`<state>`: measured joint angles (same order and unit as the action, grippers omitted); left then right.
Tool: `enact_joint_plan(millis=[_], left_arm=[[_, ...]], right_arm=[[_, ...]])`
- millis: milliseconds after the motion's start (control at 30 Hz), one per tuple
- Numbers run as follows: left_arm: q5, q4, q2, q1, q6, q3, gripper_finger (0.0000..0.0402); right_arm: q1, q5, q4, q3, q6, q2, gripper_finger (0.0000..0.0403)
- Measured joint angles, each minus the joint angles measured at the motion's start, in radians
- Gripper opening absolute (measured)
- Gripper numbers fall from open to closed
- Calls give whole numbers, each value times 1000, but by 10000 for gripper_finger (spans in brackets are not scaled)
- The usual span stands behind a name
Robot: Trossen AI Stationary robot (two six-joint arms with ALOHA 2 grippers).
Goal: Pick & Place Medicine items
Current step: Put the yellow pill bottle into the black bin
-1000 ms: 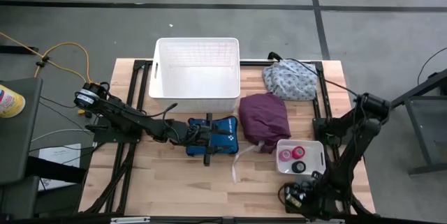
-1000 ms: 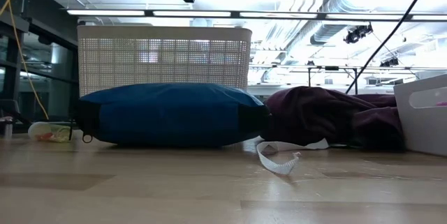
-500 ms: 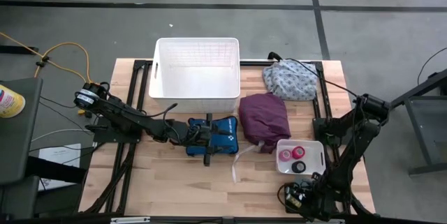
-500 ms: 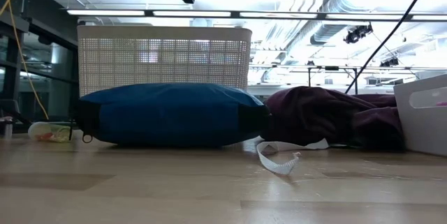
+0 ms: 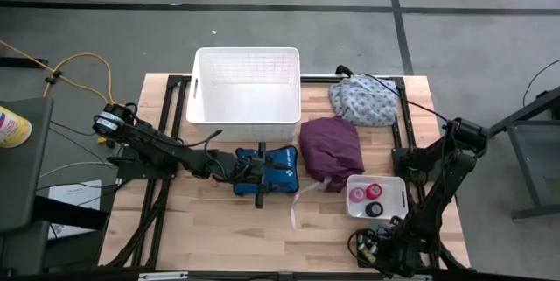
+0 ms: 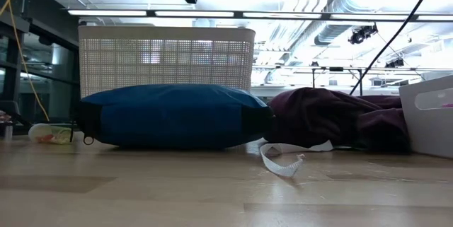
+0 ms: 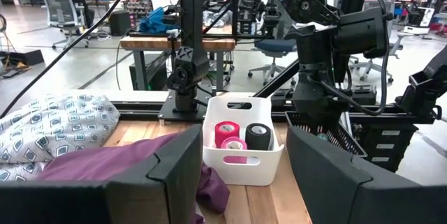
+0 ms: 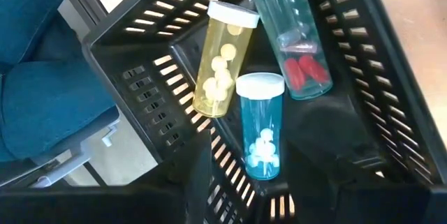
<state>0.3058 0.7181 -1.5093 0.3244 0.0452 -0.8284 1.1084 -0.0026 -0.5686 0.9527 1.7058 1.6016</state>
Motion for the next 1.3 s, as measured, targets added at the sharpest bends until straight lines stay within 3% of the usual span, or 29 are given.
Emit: enact_joint_plan(millis=[233,567,933,1133,1300], left_arm=[[0,0,0,0,0,0,203],[5,1,0,0,0,0,203],[3,1,0,1,0,0,203],[6,-75,19,24,13,0,203],[55,-213,79,56,78,0,203]], right_arm=[[-9,-9,7,0,-63,-13,154],[-124,-22,-1,0,-269,-169,149],[-200,45,1,0,-448,-240,148],[-282,199,44,0,-720,-239,148],[-432,183,158,0,-1037,-242,148]])
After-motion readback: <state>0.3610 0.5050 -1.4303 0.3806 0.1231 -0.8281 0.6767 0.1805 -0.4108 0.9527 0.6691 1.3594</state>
